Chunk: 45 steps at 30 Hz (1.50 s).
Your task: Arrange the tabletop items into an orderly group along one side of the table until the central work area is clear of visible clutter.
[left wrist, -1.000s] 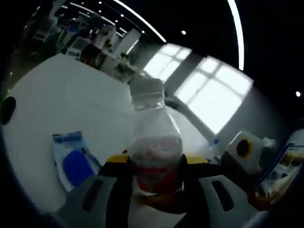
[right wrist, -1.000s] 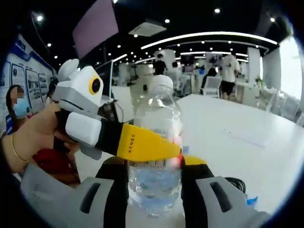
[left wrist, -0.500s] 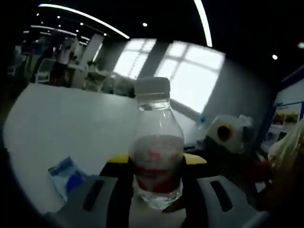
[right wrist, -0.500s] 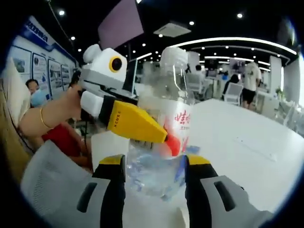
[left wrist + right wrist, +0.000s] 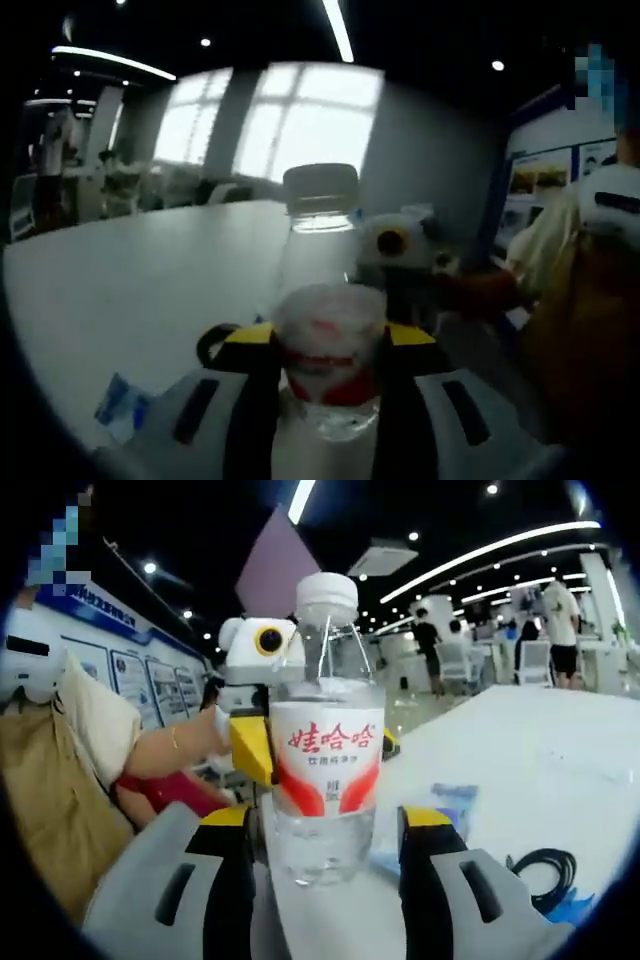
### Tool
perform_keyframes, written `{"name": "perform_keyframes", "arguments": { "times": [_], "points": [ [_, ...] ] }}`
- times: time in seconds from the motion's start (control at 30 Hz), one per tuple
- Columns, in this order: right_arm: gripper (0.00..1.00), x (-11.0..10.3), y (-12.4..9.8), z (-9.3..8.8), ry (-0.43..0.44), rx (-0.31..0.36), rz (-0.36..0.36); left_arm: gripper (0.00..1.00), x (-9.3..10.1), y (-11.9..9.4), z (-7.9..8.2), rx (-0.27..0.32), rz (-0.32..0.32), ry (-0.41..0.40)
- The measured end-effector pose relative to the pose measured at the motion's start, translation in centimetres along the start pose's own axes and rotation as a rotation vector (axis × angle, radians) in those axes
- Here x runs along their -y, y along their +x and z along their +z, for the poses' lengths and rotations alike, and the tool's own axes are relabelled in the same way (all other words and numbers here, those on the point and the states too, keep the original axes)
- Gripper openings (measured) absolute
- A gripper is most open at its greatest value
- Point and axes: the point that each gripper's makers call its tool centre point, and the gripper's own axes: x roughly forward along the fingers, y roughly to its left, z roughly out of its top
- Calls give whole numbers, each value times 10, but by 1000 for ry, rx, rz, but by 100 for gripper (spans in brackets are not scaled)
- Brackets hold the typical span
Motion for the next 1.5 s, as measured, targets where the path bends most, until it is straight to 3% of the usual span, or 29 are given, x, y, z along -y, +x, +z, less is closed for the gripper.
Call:
{"name": "perform_keyframes", "arguments": {
  "times": [0.17, 0.53, 0.7, 0.93, 1.1, 1.23, 1.37, 1.47, 1.5],
  "points": [
    [56, -9, 1, -2, 4, 6, 40, 37, 16, 2, -1, 3, -79, 34],
    [51, -17, 7, 0, 19, 33, 54, 37, 25, -5, 6, 57, -128, 48],
    [41, -27, 8, 7, 19, 64, 92, 37, 28, -9, 10, 64, -147, 62],
    [40, -28, 9, 15, 6, 99, 65, 38, 31, -12, 15, 65, -174, 77],
    [38, -25, 6, 24, 11, 131, 19, 38, 29, -13, 23, 96, -176, 82],
    [37, -20, 5, 26, -5, 141, -20, 39, 26, -12, 25, 102, -155, 93],
    [36, -6, 1, 30, -24, 162, -99, 40, 14, -11, 27, 115, -89, 67],
    [36, 0, -1, 34, -18, 182, -133, 41, 4, -12, 37, 173, -30, 35],
    [36, 4, -2, 34, -26, 182, -157, 42, 2, -14, 47, 226, -14, 10]
  ]
}}
